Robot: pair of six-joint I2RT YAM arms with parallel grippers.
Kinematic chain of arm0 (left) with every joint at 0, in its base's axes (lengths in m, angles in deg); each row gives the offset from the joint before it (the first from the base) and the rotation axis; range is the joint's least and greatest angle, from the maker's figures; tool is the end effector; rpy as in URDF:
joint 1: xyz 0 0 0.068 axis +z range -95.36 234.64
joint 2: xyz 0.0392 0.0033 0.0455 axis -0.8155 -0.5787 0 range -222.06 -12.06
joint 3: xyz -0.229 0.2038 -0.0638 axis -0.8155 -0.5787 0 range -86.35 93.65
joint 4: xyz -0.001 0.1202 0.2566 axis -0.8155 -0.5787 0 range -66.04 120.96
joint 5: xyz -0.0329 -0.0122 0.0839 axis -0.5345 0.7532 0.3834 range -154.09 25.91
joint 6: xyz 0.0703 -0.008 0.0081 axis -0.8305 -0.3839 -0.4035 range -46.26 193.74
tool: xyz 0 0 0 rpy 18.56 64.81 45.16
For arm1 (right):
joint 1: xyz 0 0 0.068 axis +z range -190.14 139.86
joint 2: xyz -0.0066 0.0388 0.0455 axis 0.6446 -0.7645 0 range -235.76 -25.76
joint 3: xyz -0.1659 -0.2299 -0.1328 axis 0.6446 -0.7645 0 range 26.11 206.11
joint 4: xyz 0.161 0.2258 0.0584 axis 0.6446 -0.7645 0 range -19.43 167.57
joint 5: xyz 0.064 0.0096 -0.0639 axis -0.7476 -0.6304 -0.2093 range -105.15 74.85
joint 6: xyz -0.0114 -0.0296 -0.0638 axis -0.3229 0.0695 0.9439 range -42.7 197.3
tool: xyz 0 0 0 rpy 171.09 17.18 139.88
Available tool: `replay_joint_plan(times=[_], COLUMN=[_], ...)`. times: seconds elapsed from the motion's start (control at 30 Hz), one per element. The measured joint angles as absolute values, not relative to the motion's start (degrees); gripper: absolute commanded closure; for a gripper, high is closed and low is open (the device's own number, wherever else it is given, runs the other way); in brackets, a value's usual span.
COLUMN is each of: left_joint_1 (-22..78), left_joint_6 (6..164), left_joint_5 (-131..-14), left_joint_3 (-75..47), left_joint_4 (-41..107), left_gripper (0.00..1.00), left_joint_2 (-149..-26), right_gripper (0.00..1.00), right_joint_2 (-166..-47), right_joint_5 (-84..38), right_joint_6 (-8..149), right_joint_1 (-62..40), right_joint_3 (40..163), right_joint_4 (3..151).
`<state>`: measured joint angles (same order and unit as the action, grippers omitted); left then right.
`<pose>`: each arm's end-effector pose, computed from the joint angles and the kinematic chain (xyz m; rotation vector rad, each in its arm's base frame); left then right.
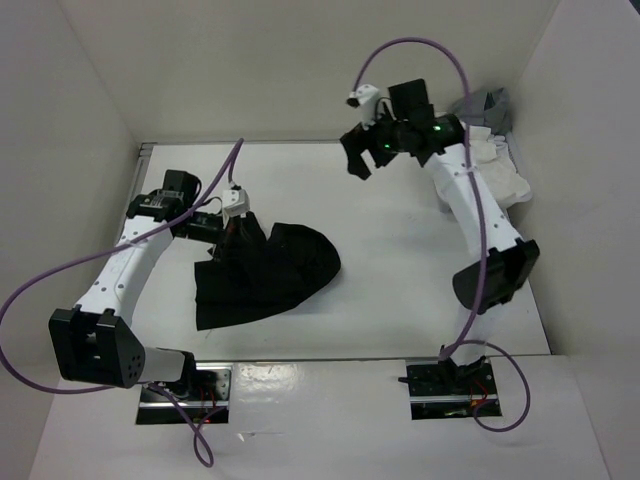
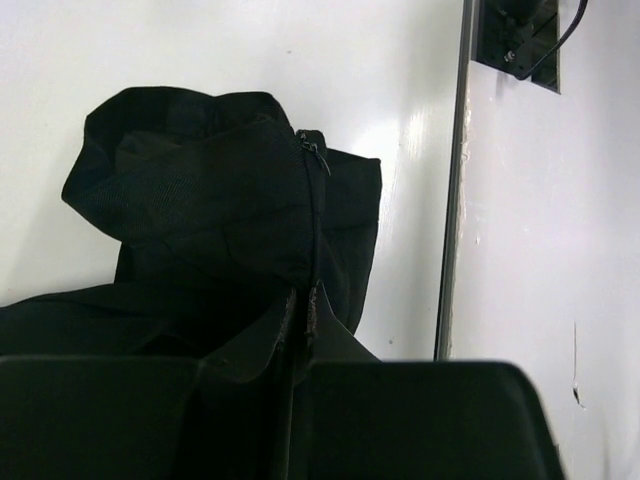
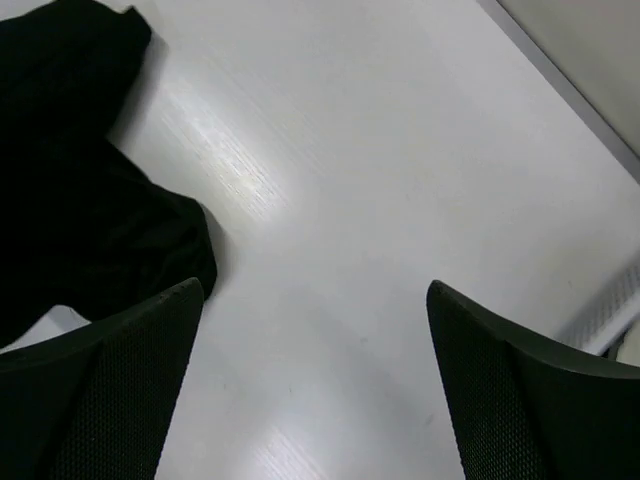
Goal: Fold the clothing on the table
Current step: Flatten the skirt out
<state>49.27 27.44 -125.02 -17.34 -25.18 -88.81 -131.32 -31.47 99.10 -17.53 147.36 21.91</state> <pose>0.2631 -0.0762 0.3422 1.2120 1.8237 -1.0197 0.4032 0.1858 0.4544 -0.9900 2.0268 0.3302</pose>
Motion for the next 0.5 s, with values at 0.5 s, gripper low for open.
replay_joint_plan(times=[0.5], left_joint_1=[57.9], left_joint_6=[41.4], left_joint_5=[-128.8], left_joint_3=[-6.1], left_joint_4=[-14.6], left_gripper=[1.0], left_joint_2=[-92.7], right_gripper=[0.05], right_joint_2=[-116.5], right_joint_5=[-48.8], right_joint_6=[97.4], right_joint_1=[-21.8], right_joint_3=[103.2], right_joint_4=[33.2])
